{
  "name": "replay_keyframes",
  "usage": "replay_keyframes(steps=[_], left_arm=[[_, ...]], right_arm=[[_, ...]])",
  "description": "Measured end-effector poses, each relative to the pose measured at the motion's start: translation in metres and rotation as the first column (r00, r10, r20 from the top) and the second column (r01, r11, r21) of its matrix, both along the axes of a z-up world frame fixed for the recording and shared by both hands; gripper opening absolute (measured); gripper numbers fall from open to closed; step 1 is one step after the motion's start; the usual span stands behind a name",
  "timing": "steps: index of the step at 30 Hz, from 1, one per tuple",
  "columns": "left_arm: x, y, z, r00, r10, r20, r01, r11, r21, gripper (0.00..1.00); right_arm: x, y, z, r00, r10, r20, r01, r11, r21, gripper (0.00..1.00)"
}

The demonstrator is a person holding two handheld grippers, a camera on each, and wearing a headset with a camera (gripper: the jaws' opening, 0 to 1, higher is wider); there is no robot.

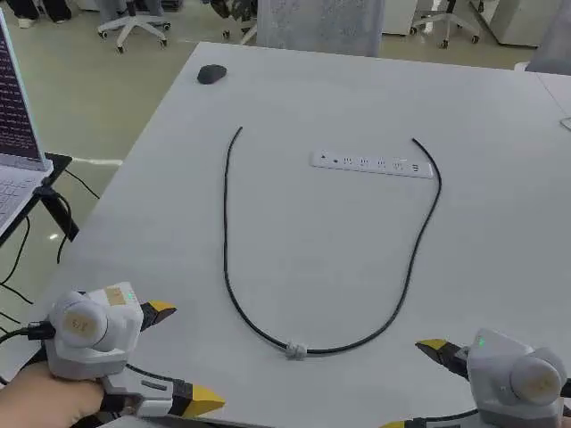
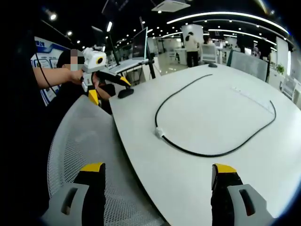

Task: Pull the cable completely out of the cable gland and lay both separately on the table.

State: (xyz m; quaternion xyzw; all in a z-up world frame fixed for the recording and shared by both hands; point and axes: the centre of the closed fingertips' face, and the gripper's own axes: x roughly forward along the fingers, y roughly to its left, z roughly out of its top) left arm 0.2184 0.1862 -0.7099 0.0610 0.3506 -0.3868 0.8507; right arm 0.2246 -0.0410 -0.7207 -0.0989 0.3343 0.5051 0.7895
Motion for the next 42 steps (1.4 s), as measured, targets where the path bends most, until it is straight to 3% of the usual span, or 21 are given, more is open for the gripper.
replay_keyframes(steps=[6,12,22,32,42], left_arm=[[0.000,-0.001,-0.002,1.000,-0.012,-0.008,0.012,1.000,0.006,0.97],[0.002,0.001,-0.004,1.000,-0.014,-0.012,0.014,1.000,0.010,0.97],[0.002,0.002,-0.010,1.000,-0.017,-0.020,0.017,1.000,0.015,0.97],[0.006,0.001,-0.014,1.000,-0.019,-0.024,0.019,1.000,0.016,0.97],[-0.002,-0.009,-0.027,0.998,-0.036,-0.048,0.036,0.999,0.012,0.96]], right_arm=[[0.006,0.008,0.012,0.999,-0.046,-0.020,0.048,0.996,0.075,0.92],[0.006,0.008,0.002,0.999,-0.022,-0.025,0.022,0.999,0.033,0.92],[0.016,0.017,0.000,1.000,-0.001,-0.018,0.002,1.000,0.013,0.90],[0.036,0.041,-0.001,0.999,0.039,-0.003,-0.039,0.999,0.002,0.87],[0.046,0.069,-0.014,0.994,0.105,-0.018,-0.106,0.994,-0.035,0.80]])
